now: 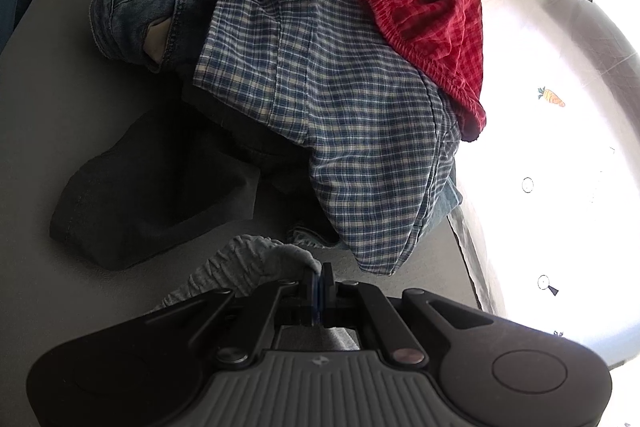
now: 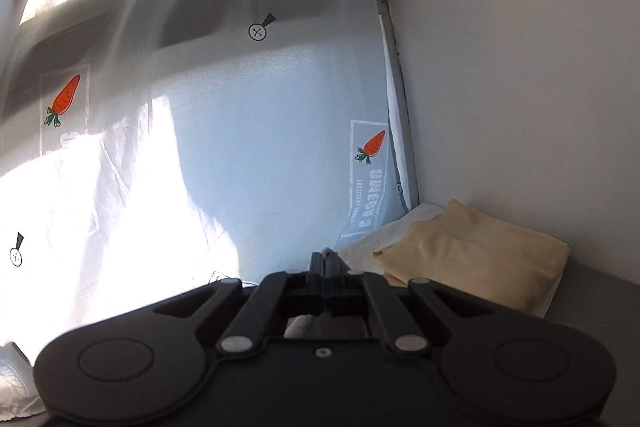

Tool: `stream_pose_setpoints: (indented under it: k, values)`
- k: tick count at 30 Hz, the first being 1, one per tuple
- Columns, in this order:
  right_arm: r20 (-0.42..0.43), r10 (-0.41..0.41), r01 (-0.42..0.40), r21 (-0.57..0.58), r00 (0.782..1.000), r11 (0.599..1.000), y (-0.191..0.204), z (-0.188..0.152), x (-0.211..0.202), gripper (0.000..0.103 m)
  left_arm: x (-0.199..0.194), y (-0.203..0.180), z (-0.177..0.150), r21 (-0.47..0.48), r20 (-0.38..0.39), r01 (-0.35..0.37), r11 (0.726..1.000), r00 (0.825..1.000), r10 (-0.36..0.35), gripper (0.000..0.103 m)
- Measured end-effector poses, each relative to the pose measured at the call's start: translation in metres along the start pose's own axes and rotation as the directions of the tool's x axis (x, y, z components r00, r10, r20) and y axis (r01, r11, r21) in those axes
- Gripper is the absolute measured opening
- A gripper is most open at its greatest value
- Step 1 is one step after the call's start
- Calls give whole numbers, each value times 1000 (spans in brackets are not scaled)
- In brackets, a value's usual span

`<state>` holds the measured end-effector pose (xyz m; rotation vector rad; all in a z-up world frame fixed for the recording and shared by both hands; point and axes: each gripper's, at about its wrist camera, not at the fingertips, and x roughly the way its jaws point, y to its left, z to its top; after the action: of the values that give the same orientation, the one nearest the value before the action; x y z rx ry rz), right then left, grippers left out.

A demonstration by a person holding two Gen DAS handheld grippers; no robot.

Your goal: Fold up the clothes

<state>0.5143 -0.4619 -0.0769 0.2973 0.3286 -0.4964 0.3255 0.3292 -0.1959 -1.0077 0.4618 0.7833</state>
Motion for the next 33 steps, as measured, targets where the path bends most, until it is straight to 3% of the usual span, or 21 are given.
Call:
stream_pose_setpoints:
  k: [4, 8, 9, 11, 13, 18, 21, 23, 26, 28, 29, 31, 33]
  values:
    - [-69, 34, -39, -72, 997, 997, 59, -7, 75, 0, 35, -29, 2, 56, 24, -26, 998, 999, 24, 0]
    - [-277, 111, -135, -68, 954, 989, 101, -35, 159, 6, 78, -55, -3, 101, 2, -105, 989, 994, 105, 8]
    - [-303, 96, -128, -86, 948, 988, 108, -43, 167, 13, 83, -60, -6, 121, -4, -106, 987, 994, 107, 17]
    - [-318, 50, -99, -140, 947, 985, 115, -61, 167, 52, 82, -68, -11, 177, -4, -87, 980, 996, 89, 31]
    - [-330, 60, -117, -155, 942, 981, 109, -80, 151, 59, 74, -73, -20, 256, -2, -76, 964, 997, 79, 39]
    - [-390, 22, -72, -112, 921, 991, 58, -126, 103, 57, 55, -81, -56, 449, -90, -23, 893, 993, 71, 42]
    - [-412, 28, -42, -25, 911, 999, 25, -143, 80, 42, 50, -83, -85, 528, -162, 17, 849, 983, 81, 50]
    - [-419, 42, -31, 33, 907, 999, 5, -150, 72, 24, 52, -83, -103, 569, -207, 31, 822, 973, 106, 51]
    - [-424, 70, -36, 88, 903, 995, -9, -154, 70, 8, 61, -83, -127, 633, -257, 39, 773, 953, 162, 51]
    - [-420, 94, -39, 140, 903, 989, -15, -155, 74, 8, 67, -80, -140, 660, -280, 32, 750, 937, 207, 52]
    - [-418, 107, -40, 165, 902, 985, -18, -156, 76, 8, 68, -80, -144, 668, -277, 31, 743, 937, 210, 53]
    - [-416, 112, -28, 203, 902, 979, -22, -157, 84, 8, 66, -80, -151, 680, -263, 31, 732, 943, 204, 63]
    - [-415, 113, -12, 237, 903, 972, -27, -157, 93, 8, 71, -86, -156, 706, -262, 23, 708, 937, 231, 68]
